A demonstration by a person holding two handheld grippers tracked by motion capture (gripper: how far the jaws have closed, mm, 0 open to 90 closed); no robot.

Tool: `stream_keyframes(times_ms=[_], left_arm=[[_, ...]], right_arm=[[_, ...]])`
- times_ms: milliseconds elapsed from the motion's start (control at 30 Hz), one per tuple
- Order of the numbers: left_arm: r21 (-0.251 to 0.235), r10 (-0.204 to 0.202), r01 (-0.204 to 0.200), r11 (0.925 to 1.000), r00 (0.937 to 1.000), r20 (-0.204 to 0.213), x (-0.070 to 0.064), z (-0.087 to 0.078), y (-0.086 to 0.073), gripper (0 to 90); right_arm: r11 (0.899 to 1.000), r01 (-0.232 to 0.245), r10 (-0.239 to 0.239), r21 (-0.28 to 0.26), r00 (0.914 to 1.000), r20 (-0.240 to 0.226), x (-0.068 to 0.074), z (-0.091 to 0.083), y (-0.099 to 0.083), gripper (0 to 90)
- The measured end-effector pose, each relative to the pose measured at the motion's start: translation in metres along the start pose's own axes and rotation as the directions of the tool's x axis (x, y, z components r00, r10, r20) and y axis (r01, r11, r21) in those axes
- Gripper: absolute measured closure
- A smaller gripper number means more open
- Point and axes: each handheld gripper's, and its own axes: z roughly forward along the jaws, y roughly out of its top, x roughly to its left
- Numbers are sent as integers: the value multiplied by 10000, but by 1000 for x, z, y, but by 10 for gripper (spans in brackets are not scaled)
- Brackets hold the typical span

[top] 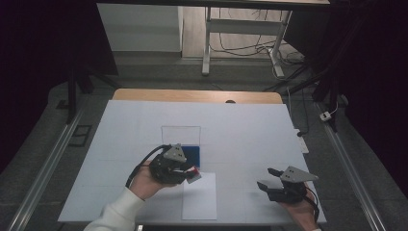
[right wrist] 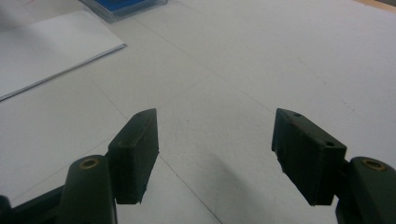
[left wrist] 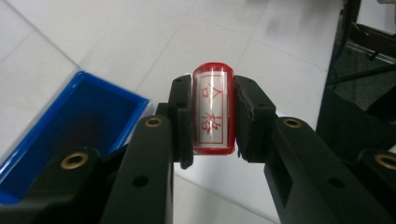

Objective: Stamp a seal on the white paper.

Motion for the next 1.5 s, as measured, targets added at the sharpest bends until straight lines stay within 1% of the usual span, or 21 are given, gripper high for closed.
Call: stream_keyframes(times_ms=[67,167,400,433,467,767,900,1133,1200,1433,1500], left_arm=[[35,32,-32,10000,10000,75,-2,2,0,700],[72,98,-99,9999,9998,176,-4,4,1,700],[126,121,-125,9998,9994,337,-8,8,0,700],[111,74,-77,9999,9994,347,-9,9,0,699],[154,120,-126,9998,9993,358,-9,10,0,699],[358,128,-145,9993,9988,464,-13,19,-2,699],[474,172,-195,9987,9987,471,-14,23,-2,699],[908,298,-329,9953,9989,357,-16,35,-1,699],[979,290,-321,9947,9990,332,-16,38,-1,699],[1135,246,-275,9932,9994,262,-14,44,-2,699],[1202,234,-260,9924,9995,230,-14,46,-3,699]], right_arm=[[10000,-42,41,-89,10000,-73,0,0,0,317],[10000,-1,1,11,10000,-6,0,0,0,317],[10000,-1,1,27,10000,-7,0,0,0,317],[10000,14,-14,35,10000,-6,0,0,0,317],[10000,21,-20,41,10000,-6,0,0,0,317],[10000,29,-29,50,10000,-13,0,1,0,318],[10000,33,-33,56,10000,-15,0,1,0,318],[10000,34,-34,67,10000,-13,0,1,0,318],[10000,16,-16,38,10000,-84,0,1,-1,318],[10000,29,-28,71,10000,-13,0,1,-1,319],[10000,12,-12,47,10000,-86,0,1,-1,319]])
